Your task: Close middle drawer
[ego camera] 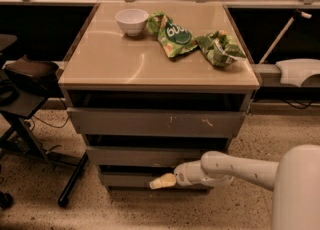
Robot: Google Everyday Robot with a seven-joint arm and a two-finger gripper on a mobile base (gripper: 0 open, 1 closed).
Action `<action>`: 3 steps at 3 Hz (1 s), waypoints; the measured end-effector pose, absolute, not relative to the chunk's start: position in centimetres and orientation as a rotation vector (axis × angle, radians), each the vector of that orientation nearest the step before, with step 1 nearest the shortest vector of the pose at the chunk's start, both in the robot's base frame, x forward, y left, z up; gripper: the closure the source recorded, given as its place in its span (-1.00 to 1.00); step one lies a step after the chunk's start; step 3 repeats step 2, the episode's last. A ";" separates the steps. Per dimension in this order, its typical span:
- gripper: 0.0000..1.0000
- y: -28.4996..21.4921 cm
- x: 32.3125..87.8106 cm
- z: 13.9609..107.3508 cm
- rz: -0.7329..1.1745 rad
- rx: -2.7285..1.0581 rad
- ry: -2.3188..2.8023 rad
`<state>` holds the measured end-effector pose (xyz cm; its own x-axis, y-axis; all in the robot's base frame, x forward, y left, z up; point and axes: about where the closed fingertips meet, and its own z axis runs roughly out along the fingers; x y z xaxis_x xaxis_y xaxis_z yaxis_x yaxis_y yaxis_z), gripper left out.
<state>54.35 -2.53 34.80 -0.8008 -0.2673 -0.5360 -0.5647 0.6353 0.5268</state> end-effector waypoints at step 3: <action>-1.00 -2.6 55.4 35.6 0.955 -0.657 2.432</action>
Offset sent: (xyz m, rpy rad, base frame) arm 0.1477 0.0225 0.0820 -0.0791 -0.3052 -0.1135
